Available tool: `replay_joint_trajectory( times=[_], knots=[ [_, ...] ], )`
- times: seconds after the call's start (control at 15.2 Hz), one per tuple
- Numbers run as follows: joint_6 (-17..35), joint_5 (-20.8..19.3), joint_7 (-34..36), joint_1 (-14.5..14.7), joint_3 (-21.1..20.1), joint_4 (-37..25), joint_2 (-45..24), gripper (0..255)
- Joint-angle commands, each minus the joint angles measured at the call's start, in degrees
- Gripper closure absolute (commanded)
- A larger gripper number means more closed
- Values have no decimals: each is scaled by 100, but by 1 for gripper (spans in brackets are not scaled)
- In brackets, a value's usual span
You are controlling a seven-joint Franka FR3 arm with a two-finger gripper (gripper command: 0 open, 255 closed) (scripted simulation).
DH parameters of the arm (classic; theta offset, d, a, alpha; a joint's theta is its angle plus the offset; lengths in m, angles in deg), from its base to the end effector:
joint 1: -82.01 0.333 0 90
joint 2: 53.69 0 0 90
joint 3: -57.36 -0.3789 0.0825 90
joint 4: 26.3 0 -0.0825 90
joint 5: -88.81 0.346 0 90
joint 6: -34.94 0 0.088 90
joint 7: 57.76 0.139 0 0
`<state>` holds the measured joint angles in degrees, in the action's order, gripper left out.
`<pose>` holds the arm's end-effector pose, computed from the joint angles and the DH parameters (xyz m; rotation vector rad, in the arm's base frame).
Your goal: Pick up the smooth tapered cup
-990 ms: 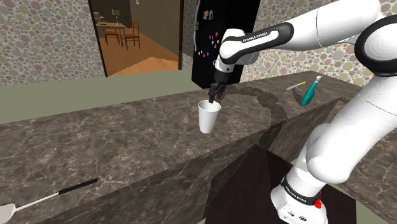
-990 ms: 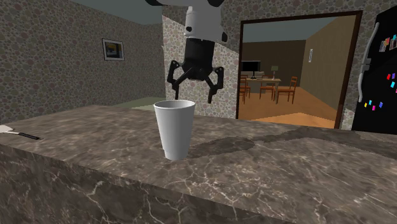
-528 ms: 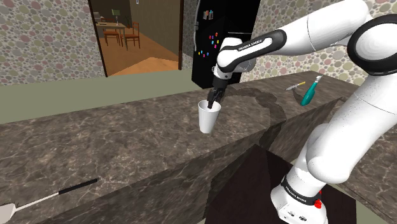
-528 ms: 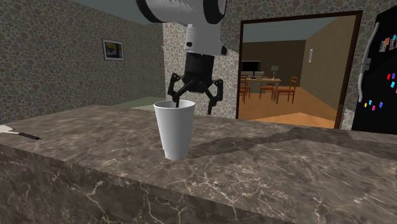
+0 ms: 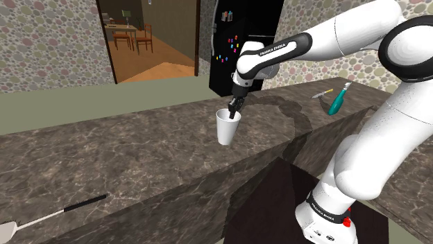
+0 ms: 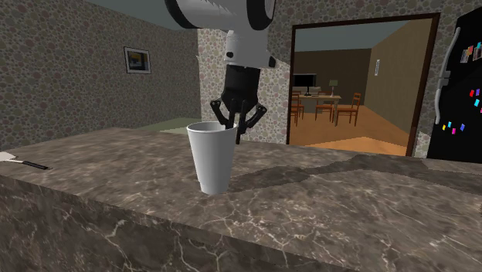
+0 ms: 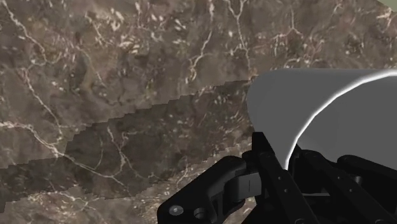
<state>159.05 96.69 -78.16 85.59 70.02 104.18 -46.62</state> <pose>0.4551 -0.0663 0.4590 -3.0008 -0.1838 -0.0659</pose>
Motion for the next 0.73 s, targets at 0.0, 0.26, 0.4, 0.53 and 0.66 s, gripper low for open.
replay_joint_trajectory(
  times=[0.0, 0.26, 0.4, 0.53, 0.66],
  knots=[
    [-1, 0, 0, 1, -1, 4, -5, 255],
    [-236, -46, 53, -6, -6, -135, 98, 255],
    [-389, -73, 87, -9, -11, -231, 159, 255],
    [-542, -96, 119, -11, -16, -331, 215, 255],
    [-695, -118, 149, -13, -20, -436, 266, 255]
  ],
)
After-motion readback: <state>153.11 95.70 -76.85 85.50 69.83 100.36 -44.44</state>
